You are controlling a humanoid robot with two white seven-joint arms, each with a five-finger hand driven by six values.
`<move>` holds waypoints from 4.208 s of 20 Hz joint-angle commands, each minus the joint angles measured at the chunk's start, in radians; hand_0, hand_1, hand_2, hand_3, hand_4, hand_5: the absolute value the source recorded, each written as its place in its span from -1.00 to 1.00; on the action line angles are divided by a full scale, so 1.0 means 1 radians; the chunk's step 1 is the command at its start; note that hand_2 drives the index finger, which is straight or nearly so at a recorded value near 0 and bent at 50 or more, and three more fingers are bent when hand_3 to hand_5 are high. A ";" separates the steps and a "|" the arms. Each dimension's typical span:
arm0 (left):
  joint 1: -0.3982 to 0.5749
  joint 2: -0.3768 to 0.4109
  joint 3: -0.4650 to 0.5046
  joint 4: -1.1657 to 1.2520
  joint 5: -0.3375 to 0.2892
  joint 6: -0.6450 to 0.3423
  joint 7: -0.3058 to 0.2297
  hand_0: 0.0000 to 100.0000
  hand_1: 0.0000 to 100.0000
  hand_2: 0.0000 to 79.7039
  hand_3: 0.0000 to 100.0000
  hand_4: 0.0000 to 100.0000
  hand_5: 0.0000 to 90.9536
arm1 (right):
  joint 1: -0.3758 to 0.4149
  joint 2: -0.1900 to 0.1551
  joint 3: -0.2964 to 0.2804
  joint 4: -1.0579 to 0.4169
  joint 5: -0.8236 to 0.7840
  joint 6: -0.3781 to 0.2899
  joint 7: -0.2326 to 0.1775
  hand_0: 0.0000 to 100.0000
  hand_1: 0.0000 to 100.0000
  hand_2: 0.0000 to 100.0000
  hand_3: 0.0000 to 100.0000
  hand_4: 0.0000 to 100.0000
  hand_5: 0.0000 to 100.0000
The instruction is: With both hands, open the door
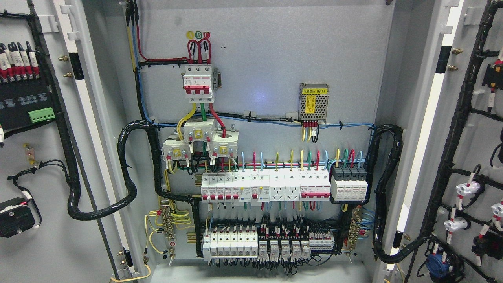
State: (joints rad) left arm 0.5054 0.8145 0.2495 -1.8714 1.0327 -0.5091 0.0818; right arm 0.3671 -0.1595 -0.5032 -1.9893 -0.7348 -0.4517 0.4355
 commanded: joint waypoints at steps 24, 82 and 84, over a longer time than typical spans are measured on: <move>0.056 -0.104 -0.105 -0.049 -0.126 0.003 -0.001 -1.00 -1.00 -1.00 -1.00 -1.00 -1.00 | 0.039 -0.052 0.277 -0.094 0.015 -0.010 0.011 -0.62 -1.00 -1.00 -1.00 -1.00 -1.00; -0.240 -0.745 -0.423 1.700 -0.703 0.377 -0.349 -1.00 -1.00 -1.00 -1.00 -1.00 -1.00 | -0.241 0.149 0.615 1.879 0.534 0.143 -0.210 -0.62 -1.00 -1.00 -1.00 -1.00 -1.00; -0.242 -0.747 -0.426 1.700 -0.703 0.382 -0.347 -1.00 -1.00 -1.00 -1.00 -1.00 -1.00 | -0.238 0.149 0.614 1.903 0.564 0.163 -0.215 -0.62 -1.00 -1.00 -1.00 -1.00 -1.00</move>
State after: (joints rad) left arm 0.2762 0.1217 -0.1712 -0.3292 0.3384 -0.1669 -0.2583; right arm 0.1547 -0.0485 0.1038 -0.3762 -0.2616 -0.3295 0.2388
